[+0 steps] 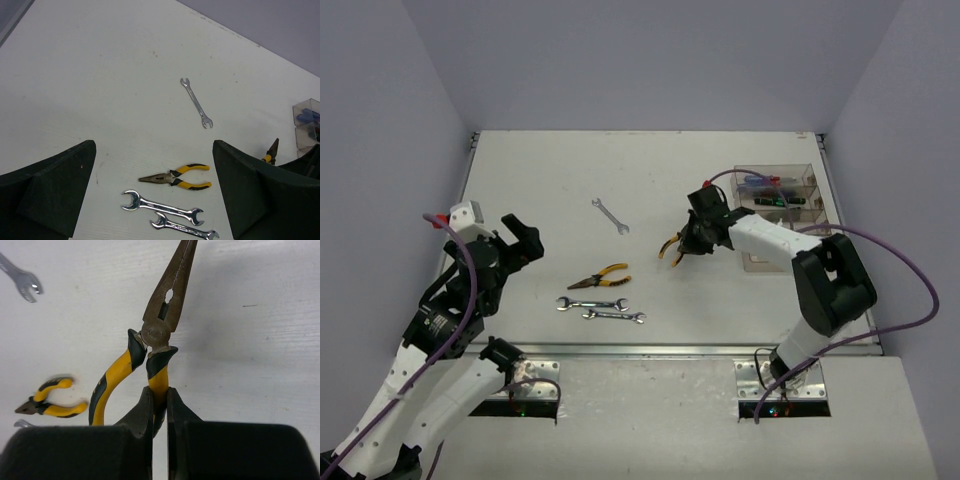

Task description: Sort the tools into containers

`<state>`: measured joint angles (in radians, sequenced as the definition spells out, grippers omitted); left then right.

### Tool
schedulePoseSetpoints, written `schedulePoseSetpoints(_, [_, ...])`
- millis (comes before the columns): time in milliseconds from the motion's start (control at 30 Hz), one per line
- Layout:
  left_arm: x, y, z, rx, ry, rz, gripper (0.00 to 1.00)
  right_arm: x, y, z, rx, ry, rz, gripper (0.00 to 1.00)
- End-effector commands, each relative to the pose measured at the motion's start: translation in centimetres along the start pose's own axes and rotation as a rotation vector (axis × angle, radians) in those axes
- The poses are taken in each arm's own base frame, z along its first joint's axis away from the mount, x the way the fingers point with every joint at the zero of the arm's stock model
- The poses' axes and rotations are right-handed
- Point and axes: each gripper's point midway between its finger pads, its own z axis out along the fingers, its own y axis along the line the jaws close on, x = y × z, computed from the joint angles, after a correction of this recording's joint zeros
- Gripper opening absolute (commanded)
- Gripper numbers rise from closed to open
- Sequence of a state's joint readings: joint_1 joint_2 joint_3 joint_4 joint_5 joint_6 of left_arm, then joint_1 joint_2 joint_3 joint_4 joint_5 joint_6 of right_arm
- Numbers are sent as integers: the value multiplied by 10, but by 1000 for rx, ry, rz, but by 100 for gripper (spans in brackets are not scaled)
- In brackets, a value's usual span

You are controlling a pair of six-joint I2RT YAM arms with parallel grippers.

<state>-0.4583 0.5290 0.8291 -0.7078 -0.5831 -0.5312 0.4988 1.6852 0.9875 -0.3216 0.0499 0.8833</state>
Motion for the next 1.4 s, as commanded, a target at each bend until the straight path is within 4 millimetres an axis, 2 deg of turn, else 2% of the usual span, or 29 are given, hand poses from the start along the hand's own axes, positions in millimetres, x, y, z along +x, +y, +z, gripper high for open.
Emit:
schedulePoseSetpoints(0, [-11,-3,-3,17,-37,-25,100,-38,28,-37,-155,-146,26,0])
schedulePoseSetpoints(133, [-12,-3,-5,23,-44,-31,100,-64,21,-69,-180,-250,60,0])
schedulePoseSetpoints(300, [-12,-3,-5,27,-43,-31,100,-96,-17,-91,-144,-335,174,0])
schedulePoseSetpoints(467, [-12,-3,-5,30,-42,-28,100,-126,-82,-108,6,-433,323,0])
schedulePoseSetpoints(700, [-10,-6,-3,36,-33,-20,100,-147,-165,-106,172,-463,548,0])
schedulePoseSetpoints(767, [-10,-6,-3,37,-33,-19,100,-152,-178,-101,208,-462,566,0])
schedulePoseSetpoints(933, [-11,-6,-4,42,-36,-21,100,-158,-199,-90,259,-434,610,0])
schedulePoseSetpoints(1033, [-11,-7,-5,52,-37,-22,100,-154,-216,-80,336,-430,637,0])
schedulePoseSetpoints(1167, [-12,-8,-5,58,-40,-23,100,-145,-228,-72,379,-425,705,0])
schedulePoseSetpoints(1367, [-12,-8,-6,63,-42,-22,100,-153,-233,-57,388,-394,753,0])
